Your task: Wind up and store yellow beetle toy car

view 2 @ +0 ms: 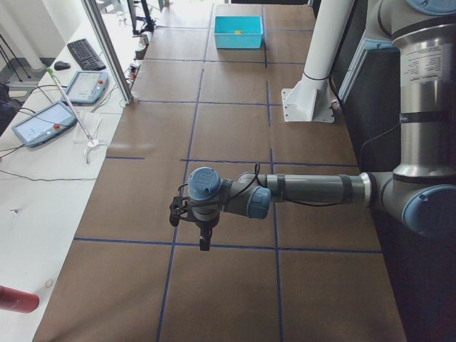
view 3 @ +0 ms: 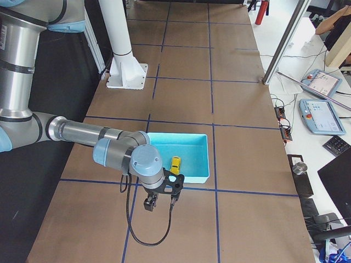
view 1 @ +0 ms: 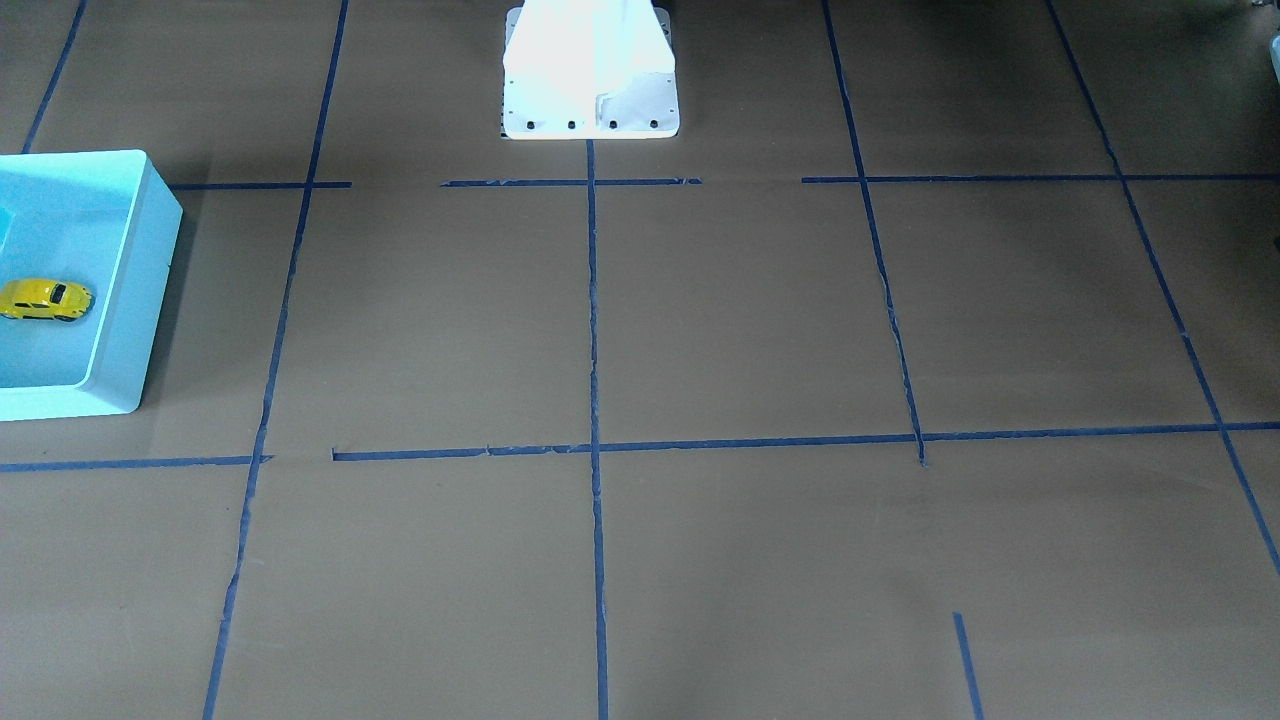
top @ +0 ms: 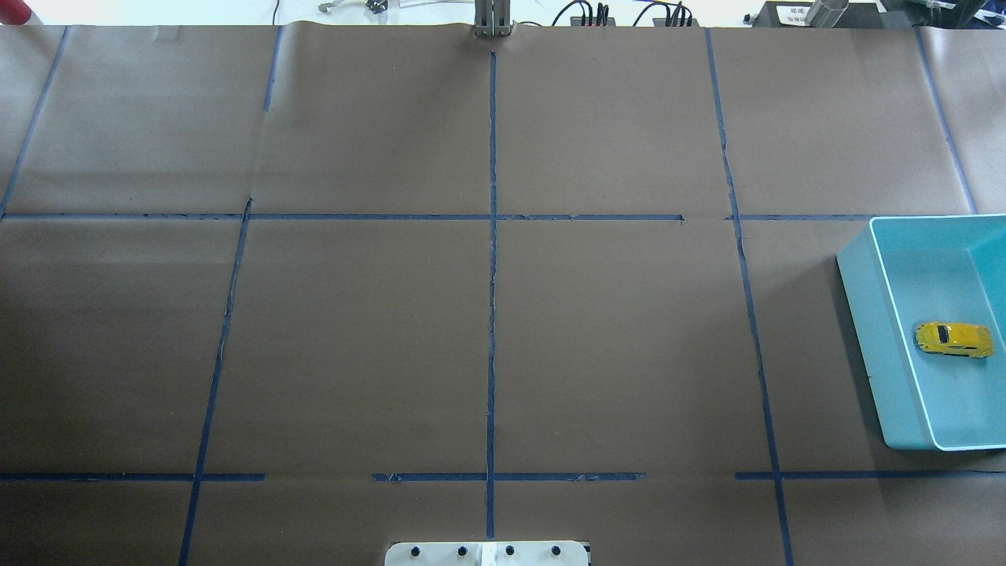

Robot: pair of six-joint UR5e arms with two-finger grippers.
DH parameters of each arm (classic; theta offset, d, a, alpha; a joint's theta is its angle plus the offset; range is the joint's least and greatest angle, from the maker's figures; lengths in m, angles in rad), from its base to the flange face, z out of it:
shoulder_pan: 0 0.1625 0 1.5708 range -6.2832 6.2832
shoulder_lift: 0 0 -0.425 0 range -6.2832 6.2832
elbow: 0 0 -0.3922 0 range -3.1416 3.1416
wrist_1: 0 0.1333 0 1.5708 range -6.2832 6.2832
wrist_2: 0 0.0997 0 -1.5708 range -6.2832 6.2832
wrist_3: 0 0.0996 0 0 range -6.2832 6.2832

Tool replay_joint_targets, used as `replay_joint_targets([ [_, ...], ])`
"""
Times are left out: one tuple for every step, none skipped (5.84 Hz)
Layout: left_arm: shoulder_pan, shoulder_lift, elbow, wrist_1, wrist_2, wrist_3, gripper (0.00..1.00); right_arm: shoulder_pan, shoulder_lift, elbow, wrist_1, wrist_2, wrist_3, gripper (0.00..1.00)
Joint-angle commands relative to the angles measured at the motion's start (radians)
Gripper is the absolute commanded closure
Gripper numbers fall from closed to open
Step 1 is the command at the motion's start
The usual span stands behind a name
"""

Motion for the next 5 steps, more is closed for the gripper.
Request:
replay_joint_targets([
  [0.001,0.0,0.002,0.002,0.0,0.0,0.0,-0.028,0.011,0.006,0.001,0.035,0.001,0.0],
  [0.001,0.002,0.002,0.005,-0.002,0.0,0.0,-0.028,0.01,0.004,0.0,0.032,-0.015,0.0],
  [0.001,0.002,0.0,0.015,-0.003,0.0,0.0,-0.03,0.013,0.006,0.001,0.032,-0.03,0.0],
  [0.002,0.002,0.0,0.043,-0.003,0.0,0.0,-0.03,0.014,0.006,0.001,0.028,-0.03,0.0],
  [0.001,0.002,0.0,0.046,-0.003,0.0,0.0,-0.036,0.031,0.006,0.003,0.026,-0.032,0.0],
])
